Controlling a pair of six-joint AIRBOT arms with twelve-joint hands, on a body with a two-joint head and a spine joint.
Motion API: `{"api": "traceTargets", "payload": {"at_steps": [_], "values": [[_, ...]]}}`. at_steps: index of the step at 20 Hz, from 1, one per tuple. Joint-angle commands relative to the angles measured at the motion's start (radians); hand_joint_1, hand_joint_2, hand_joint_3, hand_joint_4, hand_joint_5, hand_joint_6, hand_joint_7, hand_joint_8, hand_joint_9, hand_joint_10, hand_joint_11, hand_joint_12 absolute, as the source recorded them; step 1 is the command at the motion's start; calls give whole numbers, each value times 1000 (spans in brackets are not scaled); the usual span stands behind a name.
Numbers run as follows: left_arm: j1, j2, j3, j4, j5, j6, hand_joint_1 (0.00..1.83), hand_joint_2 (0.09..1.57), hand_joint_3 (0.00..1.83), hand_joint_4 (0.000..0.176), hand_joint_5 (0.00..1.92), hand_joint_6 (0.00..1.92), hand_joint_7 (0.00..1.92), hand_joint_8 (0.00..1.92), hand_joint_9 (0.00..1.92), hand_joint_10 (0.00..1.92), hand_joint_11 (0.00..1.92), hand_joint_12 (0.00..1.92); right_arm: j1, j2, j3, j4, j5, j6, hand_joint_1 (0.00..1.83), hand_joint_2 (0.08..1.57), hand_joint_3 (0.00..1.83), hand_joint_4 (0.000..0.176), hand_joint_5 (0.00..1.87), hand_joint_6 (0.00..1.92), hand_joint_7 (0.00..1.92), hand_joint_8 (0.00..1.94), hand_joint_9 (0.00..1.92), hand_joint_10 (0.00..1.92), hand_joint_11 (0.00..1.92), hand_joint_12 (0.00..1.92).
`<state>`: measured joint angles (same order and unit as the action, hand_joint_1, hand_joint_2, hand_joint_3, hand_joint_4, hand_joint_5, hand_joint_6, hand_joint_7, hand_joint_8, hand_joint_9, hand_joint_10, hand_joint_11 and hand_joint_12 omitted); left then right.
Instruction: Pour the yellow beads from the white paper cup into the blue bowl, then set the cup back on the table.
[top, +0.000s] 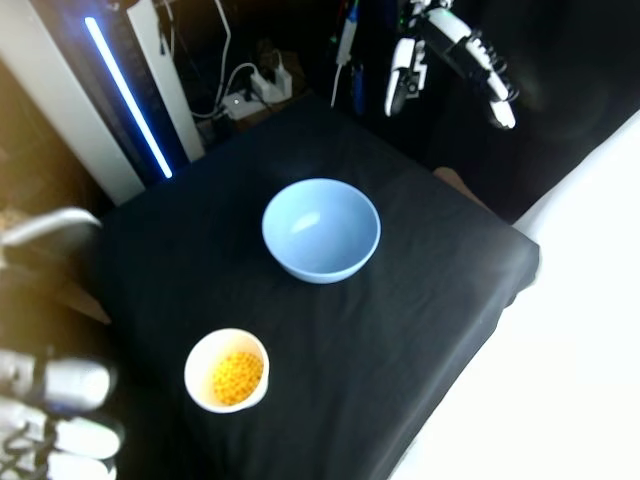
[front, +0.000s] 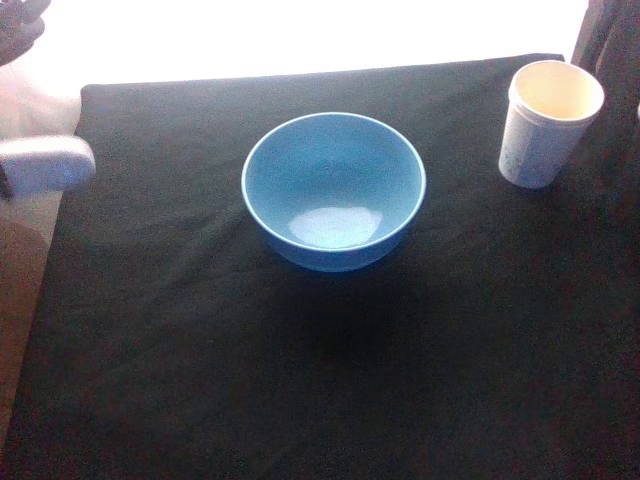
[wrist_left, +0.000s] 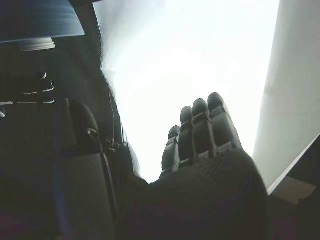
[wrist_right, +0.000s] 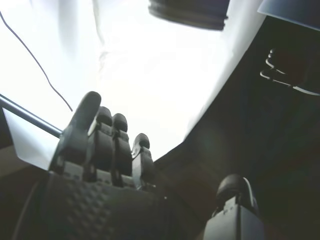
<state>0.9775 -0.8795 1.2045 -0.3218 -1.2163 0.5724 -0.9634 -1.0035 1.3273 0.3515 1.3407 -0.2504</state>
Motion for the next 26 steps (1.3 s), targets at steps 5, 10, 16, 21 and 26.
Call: {"api": "traceTargets", "payload": {"at_steps": [5, 10, 16, 21, 26], "values": [[-7, 1, 13, -9, -101, -7, 247, 823, 0, 66, 0, 0, 154, 0, 172, 3, 13, 290, 0, 0, 34, 23, 71, 11, 628, 804, 0, 86, 0, 0, 269, 3, 199, 7, 0, 635], [-7, -5, 21, 6, -78, -8, 255, 819, 0, 50, 0, 0, 169, 7, 194, 10, 18, 298, 0, -31, 111, 22, -42, 58, 703, 722, 0, 95, 24, 3, 234, 0, 178, 4, 0, 631], [-10, -24, 35, 11, -68, -10, 246, 802, 0, 82, 0, 0, 155, 1, 197, 6, 16, 296, 4, -93, 231, 17, -220, 113, 649, 614, 0, 96, 13, 1, 177, 5, 113, 14, 0, 444], [-15, -31, 40, 12, -73, -21, 244, 836, 6, 55, 0, 0, 162, 3, 185, 1, 0, 272, 39, -135, 273, 13, -281, 132, 651, 579, 1, 48, 75, 3, 140, 2, 95, 1, 0, 463], [-25, -34, 40, 32, -75, -30, 247, 835, 3, 74, 27, 10, 182, 8, 191, 6, 15, 277, 90, -190, 323, -13, -354, 148, 684, 632, 0, 67, 99, 1, 79, 0, 103, 9, 0, 694]]}}
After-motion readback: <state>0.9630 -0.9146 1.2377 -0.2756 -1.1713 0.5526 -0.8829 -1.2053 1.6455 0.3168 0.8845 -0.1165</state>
